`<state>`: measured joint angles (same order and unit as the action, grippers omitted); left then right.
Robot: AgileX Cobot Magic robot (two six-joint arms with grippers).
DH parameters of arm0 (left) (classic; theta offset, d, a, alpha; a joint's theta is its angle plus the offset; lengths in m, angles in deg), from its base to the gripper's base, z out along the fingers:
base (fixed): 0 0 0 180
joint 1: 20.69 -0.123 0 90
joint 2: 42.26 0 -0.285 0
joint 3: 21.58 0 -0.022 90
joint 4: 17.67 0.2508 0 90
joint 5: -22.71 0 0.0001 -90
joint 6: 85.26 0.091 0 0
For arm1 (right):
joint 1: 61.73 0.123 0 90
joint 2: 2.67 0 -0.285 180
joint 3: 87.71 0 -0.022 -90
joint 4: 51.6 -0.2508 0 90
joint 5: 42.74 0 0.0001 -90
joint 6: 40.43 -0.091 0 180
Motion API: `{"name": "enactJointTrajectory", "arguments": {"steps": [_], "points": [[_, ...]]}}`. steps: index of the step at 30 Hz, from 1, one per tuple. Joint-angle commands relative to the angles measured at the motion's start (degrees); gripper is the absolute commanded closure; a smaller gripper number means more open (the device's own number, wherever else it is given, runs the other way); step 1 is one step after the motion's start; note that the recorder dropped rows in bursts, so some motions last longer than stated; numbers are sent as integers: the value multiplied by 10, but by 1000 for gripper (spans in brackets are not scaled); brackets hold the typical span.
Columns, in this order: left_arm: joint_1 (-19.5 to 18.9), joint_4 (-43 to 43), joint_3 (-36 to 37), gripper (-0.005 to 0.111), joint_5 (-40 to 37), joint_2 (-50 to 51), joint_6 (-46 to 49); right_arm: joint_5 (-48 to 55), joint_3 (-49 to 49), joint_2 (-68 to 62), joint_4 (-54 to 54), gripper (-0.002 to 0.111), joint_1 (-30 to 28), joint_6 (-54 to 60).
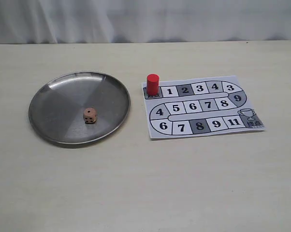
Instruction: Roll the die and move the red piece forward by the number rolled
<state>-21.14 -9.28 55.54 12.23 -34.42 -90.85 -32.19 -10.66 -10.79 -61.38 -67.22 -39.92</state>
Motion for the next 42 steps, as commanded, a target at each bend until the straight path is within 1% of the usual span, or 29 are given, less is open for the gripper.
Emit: {"name": "enactJointTrajectory", "arguments": {"steps": [1,27,28,29,30,33,34,35,36,37,38,39,41,42], "points": [[5,-1,1,107,5,-1,-1,2,2,3,1,104,-4,3],[5,-1,1,107,5,-1,-1,2,2,3,1,104,-4,3],[5,-1,1,107,5,-1,-1,-4,2,3,-10,104,-4,-5],[5,-1,1,107,5,-1,-1,-16,2,3,-47,104,-4,-12],[5,-1,1,107,5,-1,-1,-38,2,3,-130,104,-4,-14],[5,-1,1,107,5,-1,-1,-105,2,3,-296,104,-4,-14],[5,-1,1,107,5,-1,-1,-176,2,3,-312,104,-4,-14],[5,-1,1,107,5,-1,-1,-211,2,3,-314,104,-4,-14],[5,-1,1,107,5,-1,-1,-249,2,3,-310,104,-4,-14],[5,-1,1,107,5,-1,-1,-263,2,3,-263,104,-4,-14],[5,-1,1,107,5,-1,-1,-253,-8,3,-205,104,-4,-14],[5,-1,1,107,5,-1,-1,-209,-34,3,-81,104,-4,-50],[5,-1,1,107,5,-1,-1,-179,-52,-8,17,104,-4,-135],[5,-1,1,107,5,-1,-1,-179,-52,-26,33,104,-4,-148]]}}
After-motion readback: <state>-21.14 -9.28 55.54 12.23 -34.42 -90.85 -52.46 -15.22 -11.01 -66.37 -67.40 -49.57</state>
